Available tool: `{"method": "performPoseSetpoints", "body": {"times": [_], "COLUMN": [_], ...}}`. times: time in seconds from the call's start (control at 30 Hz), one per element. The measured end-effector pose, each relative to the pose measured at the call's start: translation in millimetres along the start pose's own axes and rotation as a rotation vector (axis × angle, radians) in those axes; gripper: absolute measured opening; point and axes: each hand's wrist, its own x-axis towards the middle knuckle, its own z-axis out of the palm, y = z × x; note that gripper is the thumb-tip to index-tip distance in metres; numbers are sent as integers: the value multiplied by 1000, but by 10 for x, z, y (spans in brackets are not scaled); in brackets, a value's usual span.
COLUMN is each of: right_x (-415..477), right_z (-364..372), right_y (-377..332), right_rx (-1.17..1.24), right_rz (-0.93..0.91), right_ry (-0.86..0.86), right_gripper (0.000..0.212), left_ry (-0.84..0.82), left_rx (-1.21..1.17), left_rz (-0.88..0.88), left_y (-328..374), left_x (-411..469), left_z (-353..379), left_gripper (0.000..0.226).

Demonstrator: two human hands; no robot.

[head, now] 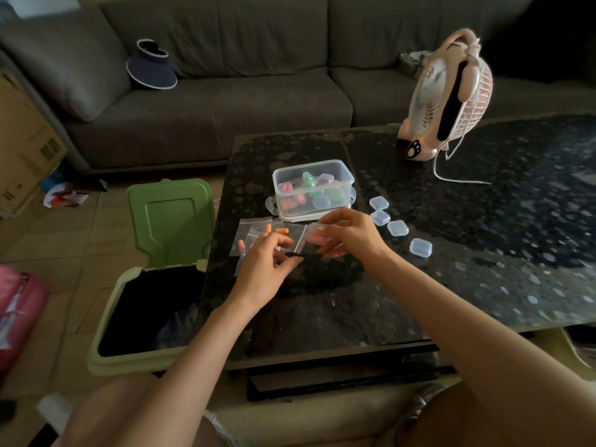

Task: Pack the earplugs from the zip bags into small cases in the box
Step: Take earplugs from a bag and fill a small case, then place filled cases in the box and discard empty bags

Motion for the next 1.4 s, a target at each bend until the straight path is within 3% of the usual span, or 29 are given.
{"method": "performPoseSetpoints", "body": {"times": [0.23,0.43,0.53,0.63,0.83,1.0,1.13,1.3,1.4], "right_x": [204,600,822,898,727,536,424,291,263], "right_z": [-193,-201,-230,-290,-486,-517,-489,-429,-380], "right_y": [-193,-650,-773,-717,-341,-150,-91,-17,-5], "right_rx": [68,126,35,-186,-218,-312,-304,-173,-161], "right_rz": [31,-57,-29,61,62,58,19,-179,-231], "right_ry": [65,160,162,159,126,86,77,273,315], "right_gripper": [19,18,29,47,30,23,21,17,17], "left_ry": [-149,-281,-299,-239,-185,-106,55,226,298], "left_rx": [69,216,280,343,527,690,606,384,317], "left_rz": [-12,-94,-46,53,166,236,288,429,408], "left_y": [153,184,220,248,96,42,36,128,123], "left_x": [127,363,508,594,739,792,729,582,484], "left_z": [-264,-104,47,232,557,728,796,547,200], "left_gripper": [20,17,21,38,46,27,19,5,6]}}
